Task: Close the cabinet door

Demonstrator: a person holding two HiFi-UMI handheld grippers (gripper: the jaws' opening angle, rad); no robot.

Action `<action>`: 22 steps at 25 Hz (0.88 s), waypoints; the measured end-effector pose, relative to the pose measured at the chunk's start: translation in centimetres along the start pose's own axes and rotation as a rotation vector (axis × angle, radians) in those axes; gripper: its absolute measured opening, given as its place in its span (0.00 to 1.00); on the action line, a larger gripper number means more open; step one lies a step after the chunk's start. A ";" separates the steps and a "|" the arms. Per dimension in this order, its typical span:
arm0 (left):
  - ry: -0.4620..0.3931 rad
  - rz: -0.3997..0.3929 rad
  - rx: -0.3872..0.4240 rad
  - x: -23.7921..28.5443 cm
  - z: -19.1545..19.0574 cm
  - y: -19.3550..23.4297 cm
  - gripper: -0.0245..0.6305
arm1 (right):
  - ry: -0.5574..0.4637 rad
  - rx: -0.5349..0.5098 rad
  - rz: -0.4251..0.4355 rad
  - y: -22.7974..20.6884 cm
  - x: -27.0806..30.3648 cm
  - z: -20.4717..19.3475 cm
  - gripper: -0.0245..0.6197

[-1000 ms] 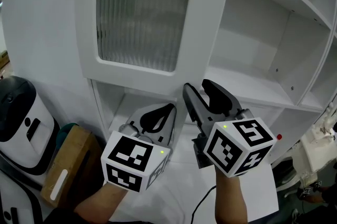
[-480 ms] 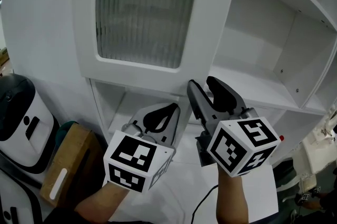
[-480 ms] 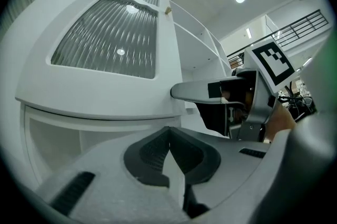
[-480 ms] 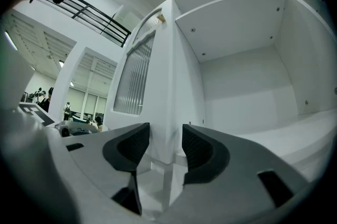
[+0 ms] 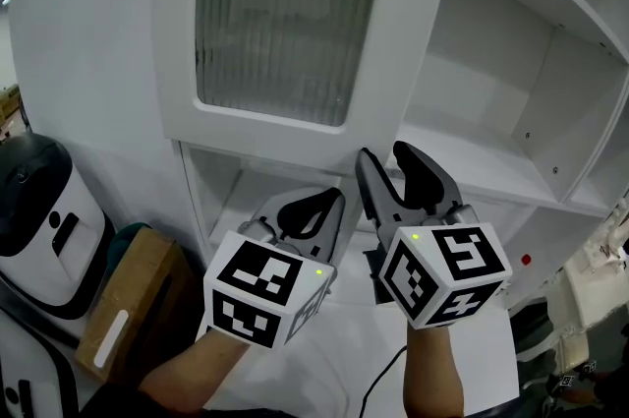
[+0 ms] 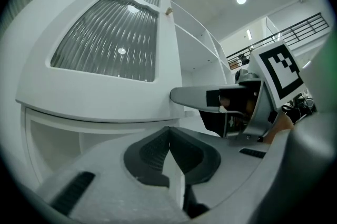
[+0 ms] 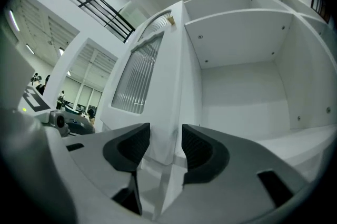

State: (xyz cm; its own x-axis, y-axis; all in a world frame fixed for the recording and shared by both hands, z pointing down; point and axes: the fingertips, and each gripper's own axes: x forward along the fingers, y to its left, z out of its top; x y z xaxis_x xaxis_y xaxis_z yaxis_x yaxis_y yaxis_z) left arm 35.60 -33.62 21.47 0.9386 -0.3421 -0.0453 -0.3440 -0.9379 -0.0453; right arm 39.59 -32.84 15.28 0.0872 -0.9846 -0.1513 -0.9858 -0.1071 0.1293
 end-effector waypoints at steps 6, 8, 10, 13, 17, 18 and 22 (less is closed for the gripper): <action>-0.001 -0.011 -0.028 -0.8 0.4 0.0 0.06 | 0.003 -0.025 -0.049 0.1 -0.8 0.0 0.33; -0.001 -0.011 -0.030 -1.2 0.6 0.1 0.06 | 0.003 -0.031 -0.051 0.6 -1.1 0.2 0.33; -0.004 -0.014 -0.035 -1.6 0.8 0.1 0.06 | 0.004 -0.037 -0.048 1.3 -1.4 0.4 0.32; -0.012 -0.013 -0.038 -2.5 1.0 0.3 0.06 | 0.005 -0.055 -0.058 2.4 -2.0 0.6 0.27; -0.011 -0.012 -0.054 -3.7 1.1 0.8 0.06 | 0.012 -0.059 -0.063 3.8 -2.5 0.7 0.24; -0.011 -0.013 -0.058 -4.0 1.1 0.9 0.06 | 0.015 -0.059 -0.065 4.1 -2.6 0.6 0.23; -0.015 -0.012 -0.063 -5.4 1.3 1.3 0.06 | 0.024 -0.057 -0.071 5.5 -3.0 0.5 0.21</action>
State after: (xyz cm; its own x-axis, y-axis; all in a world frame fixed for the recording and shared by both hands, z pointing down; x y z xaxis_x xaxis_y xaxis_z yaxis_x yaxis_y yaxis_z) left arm 30.08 -32.92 20.40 0.9420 -0.3303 -0.0598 -0.3299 -0.9439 0.0170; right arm 33.85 -30.40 15.97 0.1604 -0.9773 -0.1384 -0.9673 -0.1835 0.1748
